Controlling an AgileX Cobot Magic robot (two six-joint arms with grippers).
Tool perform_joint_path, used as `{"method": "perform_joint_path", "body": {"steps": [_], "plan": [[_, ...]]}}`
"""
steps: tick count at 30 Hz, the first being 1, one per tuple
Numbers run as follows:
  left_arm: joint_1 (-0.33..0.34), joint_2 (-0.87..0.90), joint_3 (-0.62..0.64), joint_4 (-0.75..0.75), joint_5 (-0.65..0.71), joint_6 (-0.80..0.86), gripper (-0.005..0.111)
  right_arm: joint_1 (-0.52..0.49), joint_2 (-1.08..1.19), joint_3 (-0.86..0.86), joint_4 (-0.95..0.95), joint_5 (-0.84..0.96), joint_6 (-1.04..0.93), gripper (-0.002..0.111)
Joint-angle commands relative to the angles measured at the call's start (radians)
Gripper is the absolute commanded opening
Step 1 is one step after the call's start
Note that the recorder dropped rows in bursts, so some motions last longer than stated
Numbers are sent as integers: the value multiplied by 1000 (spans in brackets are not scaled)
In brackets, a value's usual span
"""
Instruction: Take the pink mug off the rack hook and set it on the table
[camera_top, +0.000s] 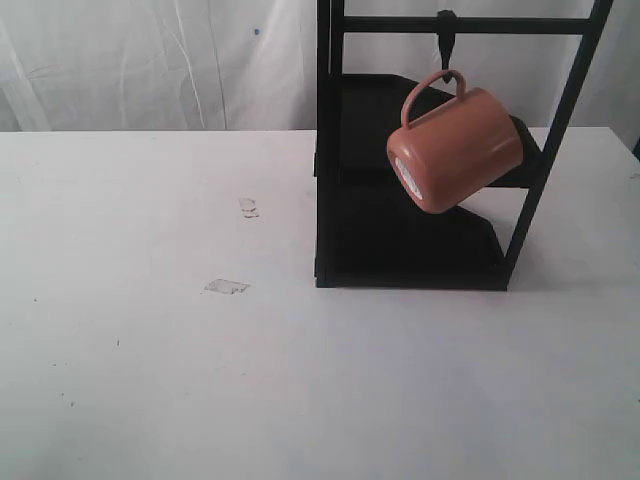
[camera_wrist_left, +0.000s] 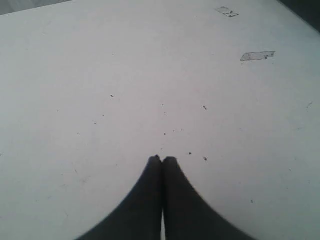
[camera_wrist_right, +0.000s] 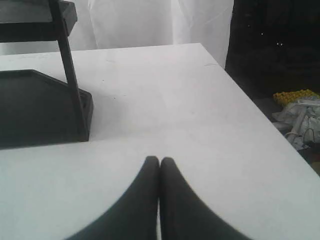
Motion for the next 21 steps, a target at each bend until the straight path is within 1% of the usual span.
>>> {"method": "perform_joint_path", "body": {"steps": [1, 6, 11, 16, 17, 18, 20, 21], "plan": [[4, -4, 2, -12, -2, 0, 1, -6, -4, 2, -19, -13, -23, 0], [4, -4, 2, -12, -2, 0, 1, -6, -4, 2, -32, -13, -23, 0], [4, -4, 2, -12, -2, 0, 1, -6, -4, 2, -201, -13, -23, 0], [4, -4, 2, -12, -2, 0, 1, -6, -4, 2, -208, -15, -23, 0], [4, -4, 2, -12, -2, 0, 1, -6, -4, 2, -204, -38, -23, 0], [4, -4, 2, -12, -2, 0, 1, -6, -4, 2, -185, -73, -20, 0], [4, -4, 2, -12, -2, 0, 1, -6, -4, 2, -15, -230, 69, 0], [4, -4, 2, -12, -2, 0, 1, -6, -4, 2, 207, -345, 220, 0]]}}
